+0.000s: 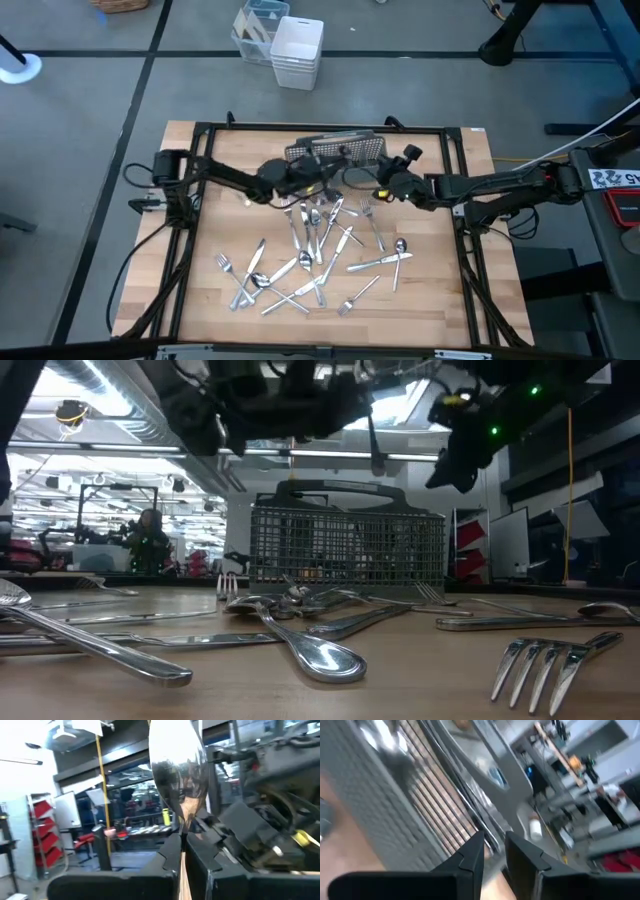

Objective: Sort silverware
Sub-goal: Put the spoon into the silverware rack

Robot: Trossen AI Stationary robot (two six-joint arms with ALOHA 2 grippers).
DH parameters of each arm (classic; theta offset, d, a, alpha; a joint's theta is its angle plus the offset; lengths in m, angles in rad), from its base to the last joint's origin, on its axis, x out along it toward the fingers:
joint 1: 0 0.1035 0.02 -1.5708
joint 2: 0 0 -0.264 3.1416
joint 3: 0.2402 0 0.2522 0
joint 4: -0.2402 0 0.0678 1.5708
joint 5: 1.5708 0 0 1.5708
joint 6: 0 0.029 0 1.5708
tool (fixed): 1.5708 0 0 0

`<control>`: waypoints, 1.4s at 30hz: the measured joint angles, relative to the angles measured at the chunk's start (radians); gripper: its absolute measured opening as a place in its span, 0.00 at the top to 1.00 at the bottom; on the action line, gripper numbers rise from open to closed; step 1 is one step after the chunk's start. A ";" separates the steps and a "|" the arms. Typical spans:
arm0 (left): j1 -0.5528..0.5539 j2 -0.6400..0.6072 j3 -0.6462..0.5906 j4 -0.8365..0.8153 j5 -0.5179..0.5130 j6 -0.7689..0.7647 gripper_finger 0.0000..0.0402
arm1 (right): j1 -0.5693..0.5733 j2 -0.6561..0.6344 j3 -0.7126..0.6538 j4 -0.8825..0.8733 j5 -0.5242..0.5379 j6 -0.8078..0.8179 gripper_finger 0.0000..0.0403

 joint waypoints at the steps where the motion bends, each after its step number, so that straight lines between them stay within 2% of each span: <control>1: 0.011 0.014 0.008 -0.004 -0.001 0.000 0.98 | -0.019 0.000 0.000 -0.017 -0.001 0.014 0.80; 5: 0.053 0.055 0.017 -0.035 -0.002 -0.006 0.98 | -0.094 0.000 0.000 -0.068 -0.028 0.040 0.80; 13: 0.115 0.065 0.017 -0.139 -0.004 -0.041 0.97 | -0.207 0.000 0.000 -0.073 -0.238 0.044 0.80; 19: 0.125 0.064 0.017 -0.250 -0.003 -0.061 0.95 | -0.243 0.003 0.000 -0.071 -0.346 0.044 0.80; 32: 0.111 0.065 0.017 -0.374 0.000 -0.068 0.94 | -0.241 0.003 0.000 -0.072 -0.390 0.044 0.80; 36: 0.110 0.065 0.017 -0.415 0.001 -0.113 0.94 | -0.241 0.003 0.000 -0.073 -0.418 0.044 0.80; 42: 0.110 0.062 0.018 -0.459 0.001 -0.216 0.86 | -0.241 0.003 0.000 -0.072 -0.450 0.044 0.80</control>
